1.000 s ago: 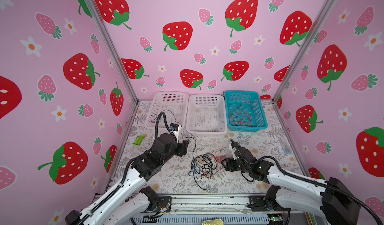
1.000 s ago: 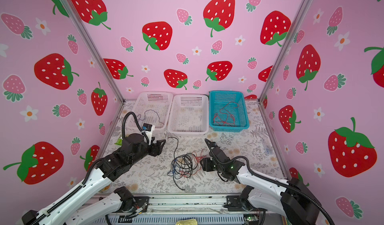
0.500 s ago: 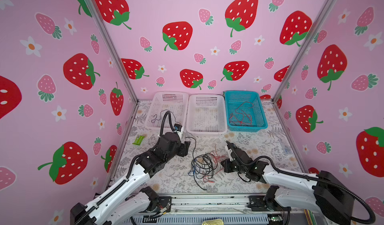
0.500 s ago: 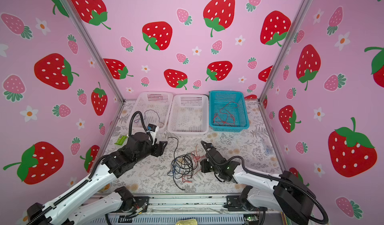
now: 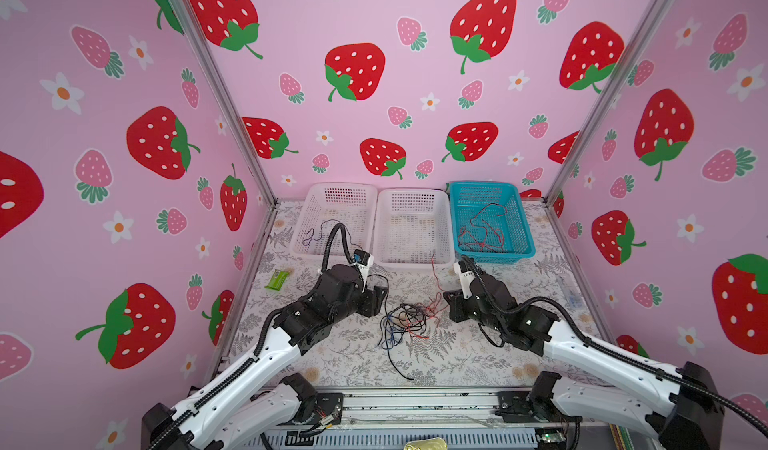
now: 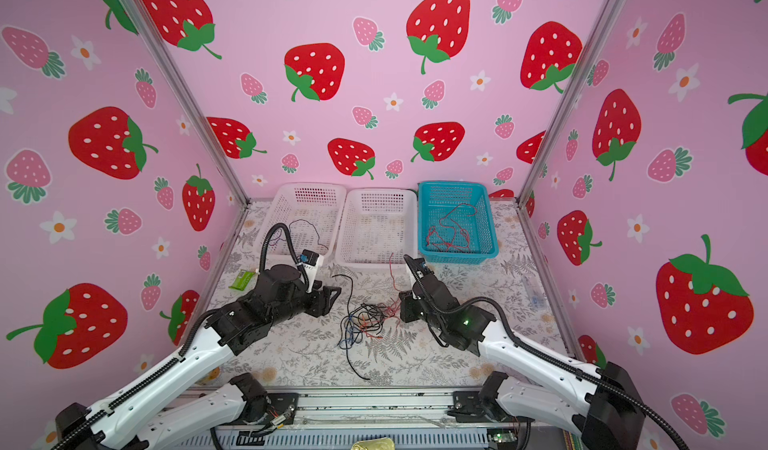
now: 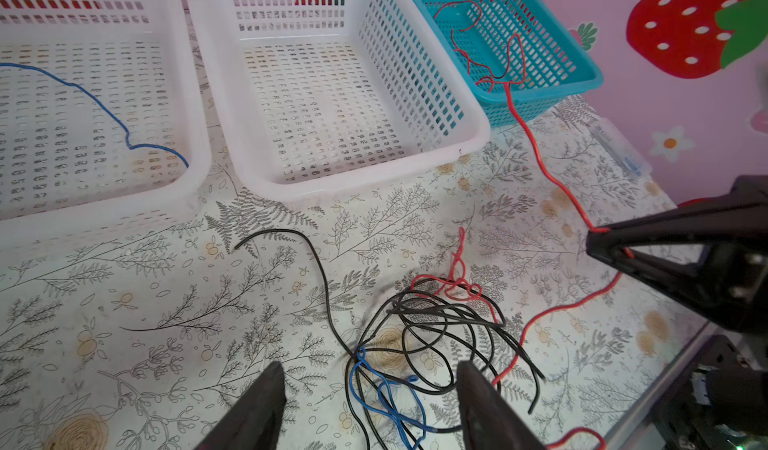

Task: Untangle the cables
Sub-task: 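Lift the red wire with the right gripper while the left grasps a black wire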

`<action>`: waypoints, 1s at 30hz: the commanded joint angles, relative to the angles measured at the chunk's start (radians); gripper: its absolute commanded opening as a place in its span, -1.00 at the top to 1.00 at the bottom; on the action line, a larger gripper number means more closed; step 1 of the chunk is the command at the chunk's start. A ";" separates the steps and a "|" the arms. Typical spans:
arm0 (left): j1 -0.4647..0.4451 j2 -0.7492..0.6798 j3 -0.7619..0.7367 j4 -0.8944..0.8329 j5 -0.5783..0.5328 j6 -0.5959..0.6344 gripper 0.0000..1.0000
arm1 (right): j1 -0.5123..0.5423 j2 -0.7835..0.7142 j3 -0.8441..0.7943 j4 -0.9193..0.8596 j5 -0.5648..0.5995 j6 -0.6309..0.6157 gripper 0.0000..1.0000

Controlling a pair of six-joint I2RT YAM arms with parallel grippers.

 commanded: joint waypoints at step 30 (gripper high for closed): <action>-0.019 -0.059 -0.010 0.063 0.451 -0.010 -0.38 | 0.005 -0.107 0.381 0.001 0.072 -0.253 1.00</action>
